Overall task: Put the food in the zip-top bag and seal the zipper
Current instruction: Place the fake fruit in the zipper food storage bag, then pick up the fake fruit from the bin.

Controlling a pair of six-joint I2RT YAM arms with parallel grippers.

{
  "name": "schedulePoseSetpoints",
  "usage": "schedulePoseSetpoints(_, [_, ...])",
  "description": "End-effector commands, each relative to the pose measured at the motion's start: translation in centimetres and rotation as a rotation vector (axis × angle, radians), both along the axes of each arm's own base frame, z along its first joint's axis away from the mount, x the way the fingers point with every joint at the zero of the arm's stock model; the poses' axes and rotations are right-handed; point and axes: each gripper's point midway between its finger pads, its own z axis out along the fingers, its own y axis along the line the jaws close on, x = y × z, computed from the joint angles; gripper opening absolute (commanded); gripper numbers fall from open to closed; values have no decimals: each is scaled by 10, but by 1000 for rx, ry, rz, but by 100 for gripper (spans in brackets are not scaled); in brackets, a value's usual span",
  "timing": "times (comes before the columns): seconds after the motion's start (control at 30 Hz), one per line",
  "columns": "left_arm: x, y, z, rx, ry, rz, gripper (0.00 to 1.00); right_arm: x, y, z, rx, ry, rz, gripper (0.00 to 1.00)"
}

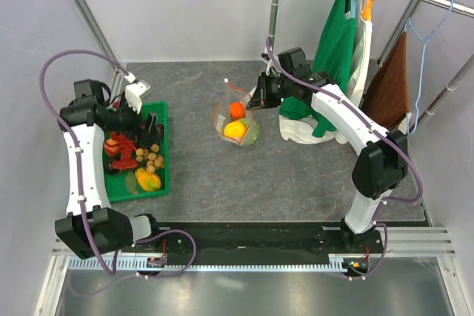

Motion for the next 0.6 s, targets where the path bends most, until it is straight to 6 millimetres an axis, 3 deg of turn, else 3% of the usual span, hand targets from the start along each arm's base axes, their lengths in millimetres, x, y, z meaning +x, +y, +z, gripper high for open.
schedulePoseSetpoints(0.0, [-64,19,-46,129,244,-6,93,-3,0,9,24,-25,9,0])
schedulePoseSetpoints(0.23, [-62,39,-83,202,323,120,81,-3,-1,10,18,-37,9,0])
schedulePoseSetpoints(0.37, [-79,51,-108,288,394,67,74,-4,-2,8,15,-35,10,0])
schedulePoseSetpoints(0.57, [-106,66,-127,422,435,-57,73,-4,-2,10,16,-37,10,0])
